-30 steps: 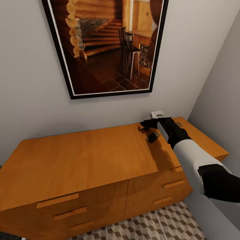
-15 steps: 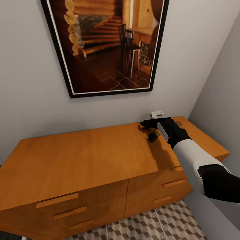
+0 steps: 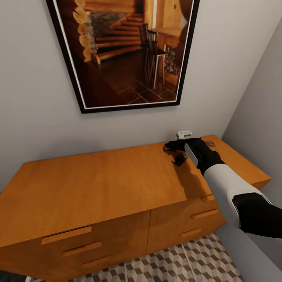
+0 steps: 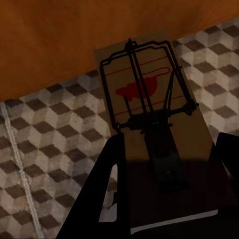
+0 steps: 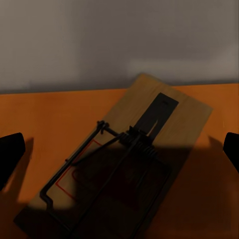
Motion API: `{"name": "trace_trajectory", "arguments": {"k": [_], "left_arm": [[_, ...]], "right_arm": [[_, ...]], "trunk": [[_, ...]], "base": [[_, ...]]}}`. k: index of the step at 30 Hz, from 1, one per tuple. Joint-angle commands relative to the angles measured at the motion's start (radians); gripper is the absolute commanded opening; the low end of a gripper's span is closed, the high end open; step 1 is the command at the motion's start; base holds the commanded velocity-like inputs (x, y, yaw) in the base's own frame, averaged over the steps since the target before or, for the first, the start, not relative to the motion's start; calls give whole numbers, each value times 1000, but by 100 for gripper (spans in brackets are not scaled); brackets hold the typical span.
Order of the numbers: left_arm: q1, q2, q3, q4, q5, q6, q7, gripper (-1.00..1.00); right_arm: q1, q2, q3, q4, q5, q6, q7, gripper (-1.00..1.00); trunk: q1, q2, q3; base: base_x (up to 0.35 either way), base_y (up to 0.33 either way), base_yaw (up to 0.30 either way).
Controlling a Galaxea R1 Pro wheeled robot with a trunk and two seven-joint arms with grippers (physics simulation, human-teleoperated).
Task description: Take the four mousetraps from the cabinet in the bathroom and place them on the bathroom floor. Make sure all four end up on the same floor surface, and ensure that at least two of them are either under or directly next to the same bathroom sink.
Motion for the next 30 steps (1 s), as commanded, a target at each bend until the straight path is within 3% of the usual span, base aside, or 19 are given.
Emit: {"name": "trace_trajectory", "arguments": {"k": [1, 30], "left_arm": [[-1, 0, -8, 3, 10, -5, -2, -100], [-1, 0, -8, 4, 10, -5, -2, -100]], "right_arm": [[-1, -1, 4, -1, -8, 5, -2, 100], [-1, -1, 4, -1, -8, 5, -2, 100]], "trunk": [[0, 0, -2], [0, 0, -7]], "base": [[0, 0, 0], [0, 0, 0]]}}
